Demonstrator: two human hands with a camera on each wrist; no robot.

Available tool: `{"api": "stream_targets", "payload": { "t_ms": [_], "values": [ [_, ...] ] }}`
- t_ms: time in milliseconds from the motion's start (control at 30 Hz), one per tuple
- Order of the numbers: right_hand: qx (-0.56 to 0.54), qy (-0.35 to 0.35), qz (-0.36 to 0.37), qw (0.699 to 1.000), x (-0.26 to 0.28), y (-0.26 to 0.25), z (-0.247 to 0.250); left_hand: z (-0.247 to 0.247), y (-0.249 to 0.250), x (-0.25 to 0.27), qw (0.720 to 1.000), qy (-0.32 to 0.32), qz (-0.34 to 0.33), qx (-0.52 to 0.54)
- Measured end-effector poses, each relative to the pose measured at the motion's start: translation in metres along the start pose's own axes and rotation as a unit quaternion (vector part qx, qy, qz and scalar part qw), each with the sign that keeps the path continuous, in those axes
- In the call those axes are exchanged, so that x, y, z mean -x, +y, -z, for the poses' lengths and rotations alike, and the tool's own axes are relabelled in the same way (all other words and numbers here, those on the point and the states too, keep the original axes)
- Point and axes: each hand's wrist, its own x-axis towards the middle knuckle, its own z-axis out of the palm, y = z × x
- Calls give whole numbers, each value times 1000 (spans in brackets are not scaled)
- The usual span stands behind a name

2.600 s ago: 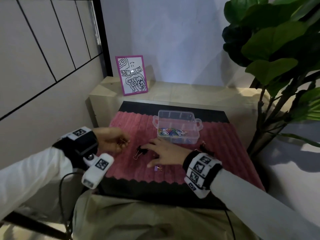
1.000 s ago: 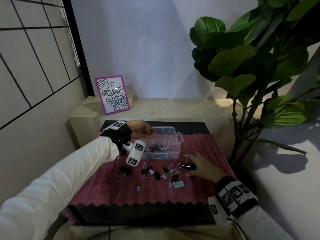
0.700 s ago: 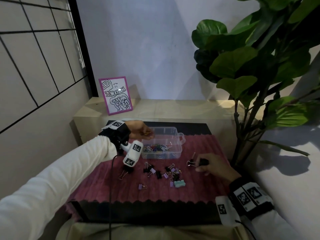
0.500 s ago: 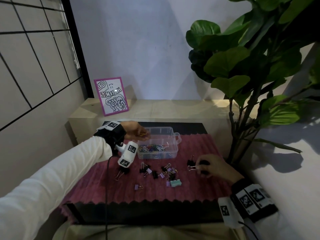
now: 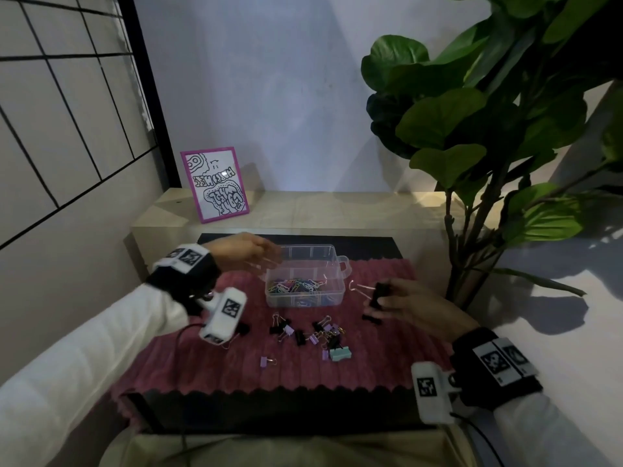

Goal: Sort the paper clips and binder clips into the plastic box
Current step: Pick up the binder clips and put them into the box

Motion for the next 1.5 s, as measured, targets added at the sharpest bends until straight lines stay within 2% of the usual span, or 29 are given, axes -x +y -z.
{"api": "stream_targets", "payload": {
  "t_ms": [100,233,300,400,533,633,667,733,767,833,933,1033,1100,1167,1267,1367,1433,1500],
  "values": [
    [49,30,45,997,-23,-18,-8,23,-30,30,998,46,-11,-30],
    [171,9,87,981,-76,-46,-30,30,-76,56,993,-8,30,-110],
    [278,14,89,956,-102,-52,-46,21,-89,62,986,-12,16,-167],
    [438,33,90,894,-123,-54,-67,0,-97,63,970,-1,-31,-240],
    [537,-2,76,840,-126,-53,-77,-19,-97,52,944,-18,-42,-328],
    [549,-25,79,832,-112,-54,-65,-24,-98,45,915,-11,-31,-402],
    [546,-18,94,832,-104,-55,-57,-26,-99,43,910,-6,-31,-413],
    [566,12,130,814,-89,-55,-35,-28,-101,41,902,3,-34,-430],
    [582,22,132,802,-81,-54,-21,-28,-100,41,899,6,-35,-438],
    [610,17,90,787,-66,-45,4,-28,-99,39,895,8,-43,-445],
    [640,-8,26,768,-49,-23,18,-19,-99,37,915,-14,-48,-400],
    [609,-40,15,792,-43,-5,7,-6,-87,43,960,-24,-24,-278],
    [637,-62,9,768,-45,4,0,3,-75,50,981,-9,-25,-193],
    [658,-72,1,749,-48,13,-4,13,-63,52,992,19,-56,-110],
    [638,-60,14,767,-52,19,0,26,-43,44,993,37,-102,38],
    [534,-30,6,845,-52,20,8,30,-23,20,988,35,-107,104],
    [462,-11,1,887,-50,21,14,27,-10,3,990,41,-90,98],
    [385,21,4,923,-46,20,19,24,-3,-14,994,80,-73,36]
  ]
}}
